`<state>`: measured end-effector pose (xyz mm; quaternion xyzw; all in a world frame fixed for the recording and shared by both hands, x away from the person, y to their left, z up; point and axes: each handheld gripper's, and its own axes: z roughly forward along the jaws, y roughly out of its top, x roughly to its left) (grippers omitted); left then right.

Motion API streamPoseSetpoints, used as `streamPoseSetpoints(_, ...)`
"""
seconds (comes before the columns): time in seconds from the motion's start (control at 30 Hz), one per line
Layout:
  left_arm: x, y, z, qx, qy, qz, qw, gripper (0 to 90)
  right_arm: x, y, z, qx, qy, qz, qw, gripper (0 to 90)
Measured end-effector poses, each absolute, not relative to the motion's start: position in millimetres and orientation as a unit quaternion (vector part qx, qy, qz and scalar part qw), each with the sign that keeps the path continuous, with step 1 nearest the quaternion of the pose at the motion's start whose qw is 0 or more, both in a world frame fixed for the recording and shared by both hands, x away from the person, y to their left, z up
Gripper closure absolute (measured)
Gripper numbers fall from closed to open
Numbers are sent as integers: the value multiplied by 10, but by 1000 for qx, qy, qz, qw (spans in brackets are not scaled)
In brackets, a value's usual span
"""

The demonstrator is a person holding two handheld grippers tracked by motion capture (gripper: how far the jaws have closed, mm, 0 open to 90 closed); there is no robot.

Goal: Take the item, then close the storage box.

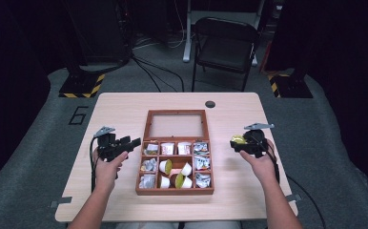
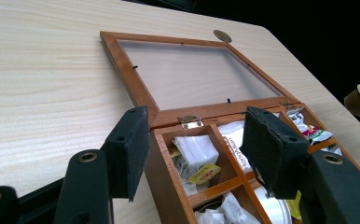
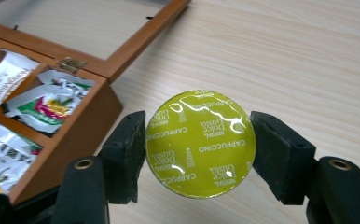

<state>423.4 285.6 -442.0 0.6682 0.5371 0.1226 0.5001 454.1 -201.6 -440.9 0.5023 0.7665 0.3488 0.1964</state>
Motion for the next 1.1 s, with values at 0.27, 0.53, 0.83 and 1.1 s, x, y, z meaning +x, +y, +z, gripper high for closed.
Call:
streamPoseSetpoints(0.27,4235,2864,-4422,667,539,122,500,412,4576,-2174,-4485,525,758,326,211,375)
streamPoseSetpoints(0.53,4236,2887,-4416,665,540,123,501,412,4623,-2363,-4593,556,742,310,211,375)
streamPoseSetpoints(0.83,4240,2882,-4421,667,539,126,499,412,4655,-2528,-4714,587,727,290,206,375)
streamPoseSetpoints(1.1,4244,2888,-4425,666,539,125,500,412,4684,-2701,-4811,607,716,278,202,375)
